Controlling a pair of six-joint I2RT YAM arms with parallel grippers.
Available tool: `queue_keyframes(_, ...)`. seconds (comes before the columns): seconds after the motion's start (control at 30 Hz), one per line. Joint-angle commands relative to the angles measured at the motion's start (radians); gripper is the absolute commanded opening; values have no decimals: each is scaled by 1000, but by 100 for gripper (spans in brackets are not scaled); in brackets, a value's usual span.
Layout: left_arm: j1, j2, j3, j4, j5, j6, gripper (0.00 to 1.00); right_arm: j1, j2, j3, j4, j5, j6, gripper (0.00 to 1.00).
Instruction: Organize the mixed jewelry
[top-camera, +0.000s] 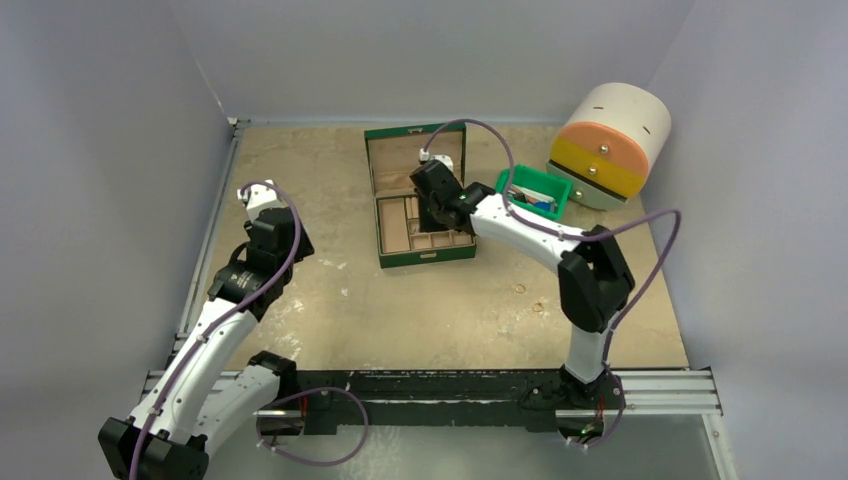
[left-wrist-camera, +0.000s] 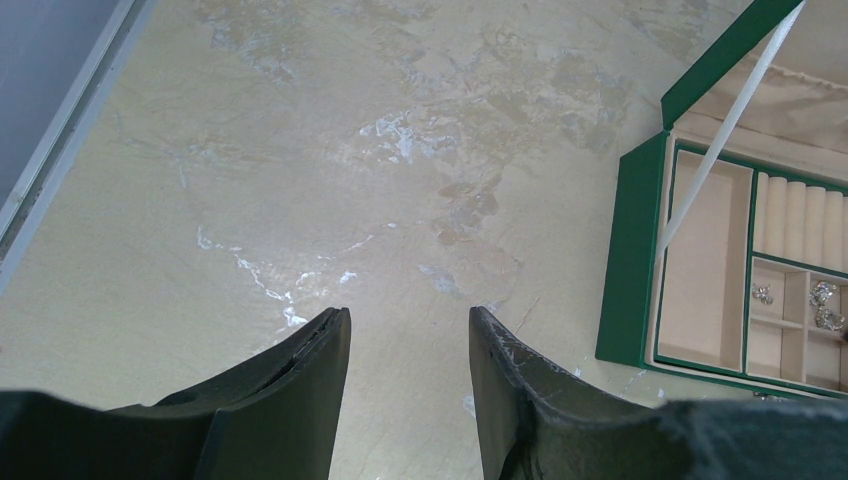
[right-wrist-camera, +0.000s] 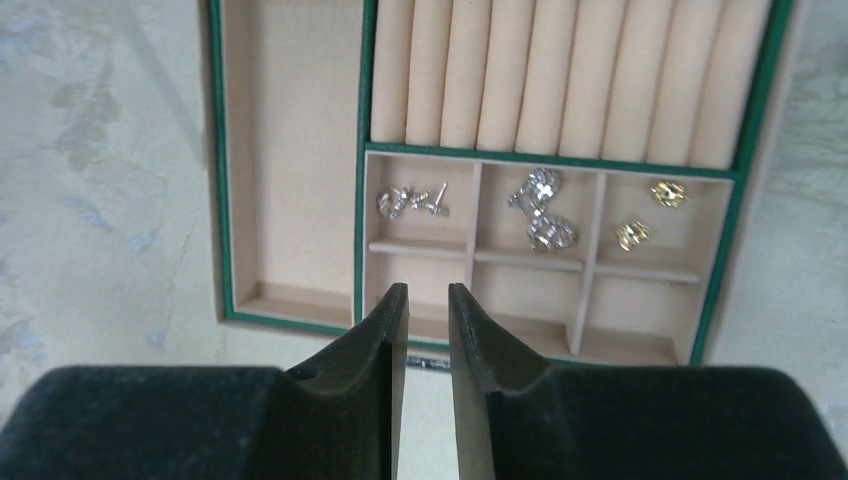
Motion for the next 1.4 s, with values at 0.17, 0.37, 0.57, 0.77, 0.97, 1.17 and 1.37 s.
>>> queue_keyframes(0.17, -3, 1, 27, 32, -6, 14, 46, -1, -287, -195, -8, 69, 58, 25)
queue_keyframes(0.37, -3, 3, 26, 32, -2, 13, 46, -23, -429, -353, -38, 89, 72, 24)
queue_keyframes(0.57, -3, 2, 26, 33, 6, 13, 46, -63, -569, -508, -111, 89, 81, 23)
queue_keyframes(0.77, -3, -6, 26, 35, 11, 12, 46, -112, -674, -639, -181, 78, 122, 24)
queue_keyframes(0.97, -3, -5, 26, 36, 19, 13, 46, -222, -726, -735, -224, 53, 158, 24)
queue_keyframes(1.17, -3, -5, 24, 37, 22, 13, 46, -356, -726, -795, -209, -7, 167, 26)
queue_keyframes(1.37, -3, -6, 24, 38, 22, 14, 46, -430, -702, -822, -215, -18, 185, 25)
